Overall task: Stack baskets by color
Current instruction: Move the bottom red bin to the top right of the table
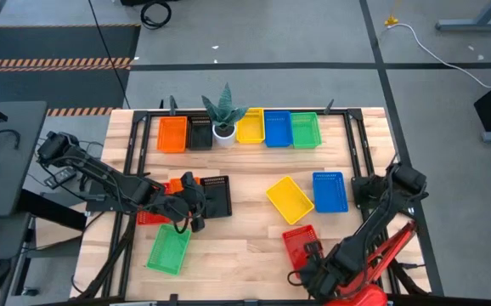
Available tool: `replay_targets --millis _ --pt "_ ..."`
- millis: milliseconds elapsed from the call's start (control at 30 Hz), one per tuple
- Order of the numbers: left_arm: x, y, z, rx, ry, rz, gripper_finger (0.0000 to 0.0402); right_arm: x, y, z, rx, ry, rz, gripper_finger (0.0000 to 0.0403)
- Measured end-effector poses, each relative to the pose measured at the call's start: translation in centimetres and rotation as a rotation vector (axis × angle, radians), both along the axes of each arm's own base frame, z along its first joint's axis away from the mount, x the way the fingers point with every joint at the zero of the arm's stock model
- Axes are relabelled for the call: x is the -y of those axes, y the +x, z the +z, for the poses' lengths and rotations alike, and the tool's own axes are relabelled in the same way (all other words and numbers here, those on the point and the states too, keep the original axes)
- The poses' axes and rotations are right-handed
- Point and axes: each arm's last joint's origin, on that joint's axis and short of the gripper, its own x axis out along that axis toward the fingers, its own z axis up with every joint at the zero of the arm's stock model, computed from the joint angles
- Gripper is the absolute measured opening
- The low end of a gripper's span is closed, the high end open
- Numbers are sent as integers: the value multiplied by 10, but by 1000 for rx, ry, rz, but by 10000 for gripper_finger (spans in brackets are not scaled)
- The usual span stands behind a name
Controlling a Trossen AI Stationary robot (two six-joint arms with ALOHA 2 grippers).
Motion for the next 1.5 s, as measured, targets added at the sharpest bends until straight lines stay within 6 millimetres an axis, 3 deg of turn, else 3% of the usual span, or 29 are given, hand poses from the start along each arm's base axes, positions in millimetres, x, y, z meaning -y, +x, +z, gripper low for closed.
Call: replay_targets --millis 200,367,467,667,767,967,1100,1367,1500 --pt "0 0 0 2 -1 0 14 5 3 -14 -46 -73 -16 160" --pt "0 0 1 7 -4 0 19 12 14 -6 -23 -14 -38 57" --pt "0 1 1 10 -5 1 14 12 25 11 54 36 11 12" --pt "0 1 1 13 -6 0 12 15 56 57 223 67 161 8" --pt "0 1 1 13 -6 0 18 29 75 84 335 -48 165 9" --pt "0 0 1 7 -3 0 14 76 97 132 430 -353 120 7" --pt "0 0 1 7 -3 0 10 123 93 152 352 -482 86 7" --pt "0 0 1 7 -1 -2 22 227 47 194 154 -582 -143 6" --pt "0 0 1 7 -1 -2 17 271 11 189 47 -577 -273 6"
